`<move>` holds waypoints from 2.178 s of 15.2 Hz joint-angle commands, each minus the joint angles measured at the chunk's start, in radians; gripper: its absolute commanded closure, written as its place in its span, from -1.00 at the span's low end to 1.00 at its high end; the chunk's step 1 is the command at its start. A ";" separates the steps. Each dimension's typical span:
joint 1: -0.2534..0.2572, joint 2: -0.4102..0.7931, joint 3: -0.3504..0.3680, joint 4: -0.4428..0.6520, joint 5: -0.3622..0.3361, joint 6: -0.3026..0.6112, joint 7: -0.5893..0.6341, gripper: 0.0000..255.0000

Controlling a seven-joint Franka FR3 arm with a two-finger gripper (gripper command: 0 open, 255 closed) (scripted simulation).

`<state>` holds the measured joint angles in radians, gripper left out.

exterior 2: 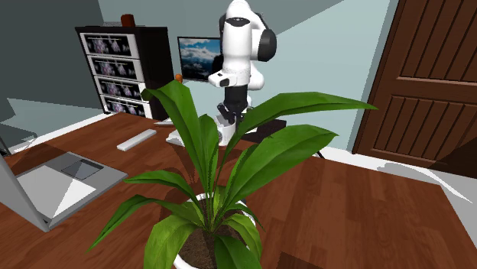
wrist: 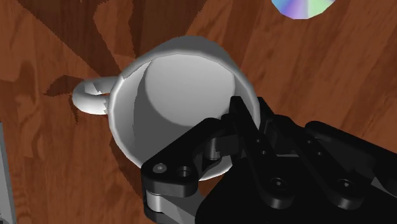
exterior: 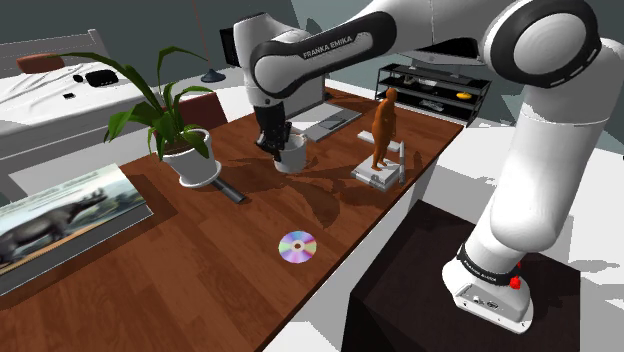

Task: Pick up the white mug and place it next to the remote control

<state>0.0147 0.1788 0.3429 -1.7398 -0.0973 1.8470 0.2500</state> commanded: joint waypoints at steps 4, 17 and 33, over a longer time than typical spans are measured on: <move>-0.067 -0.005 -0.046 -0.004 0.003 0.006 -0.115 1.00; -0.224 0.093 -0.159 0.134 -0.009 -0.018 -0.386 1.00; -0.377 0.410 -0.248 0.591 -0.019 -0.141 -0.651 1.00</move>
<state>-0.3607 0.5758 0.0958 -1.1603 -0.1160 1.7037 -0.3968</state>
